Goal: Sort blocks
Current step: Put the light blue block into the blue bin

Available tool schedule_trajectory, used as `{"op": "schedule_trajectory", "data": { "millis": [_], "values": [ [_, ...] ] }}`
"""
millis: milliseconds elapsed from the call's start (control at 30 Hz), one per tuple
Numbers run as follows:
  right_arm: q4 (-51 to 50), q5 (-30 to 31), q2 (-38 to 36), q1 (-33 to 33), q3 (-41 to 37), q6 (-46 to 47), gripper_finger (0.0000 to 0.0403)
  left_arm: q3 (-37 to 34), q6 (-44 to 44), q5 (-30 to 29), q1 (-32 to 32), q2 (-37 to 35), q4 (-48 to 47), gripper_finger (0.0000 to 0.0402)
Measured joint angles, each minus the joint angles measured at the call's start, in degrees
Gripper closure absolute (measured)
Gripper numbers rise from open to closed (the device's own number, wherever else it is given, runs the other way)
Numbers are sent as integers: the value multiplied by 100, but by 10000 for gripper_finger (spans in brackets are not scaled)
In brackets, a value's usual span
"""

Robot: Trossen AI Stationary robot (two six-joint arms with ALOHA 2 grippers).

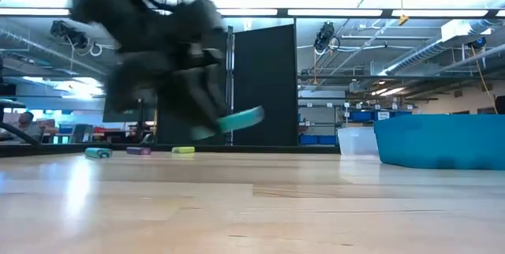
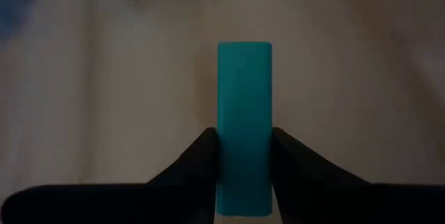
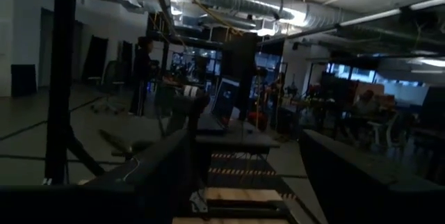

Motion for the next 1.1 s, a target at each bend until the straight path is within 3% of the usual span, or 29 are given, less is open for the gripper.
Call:
{"op": "schedule_trajectory", "data": {
  "millis": [167,367,567,767,1033,1100],
  "values": [
    [588,-11,396,2,0,-368,122,328,240,890,1299,34,1532,297],
    [1443,-94,749,2,0,-792,121,1474,361,1499,1886,653,1616,297],
    [2390,-759,815,8,2,-1074,117,2907,72,2092,2018,1888,1611,297],
    [2413,-786,746,9,2,-1107,117,4491,-371,2808,1977,3074,1554,297],
    [2264,-768,744,9,2,-1086,115,6001,-839,2677,1876,4123,853,297],
    [2233,-767,744,9,2,-1018,115,6130,-966,2516,1900,4161,501,266]
  ]
}}
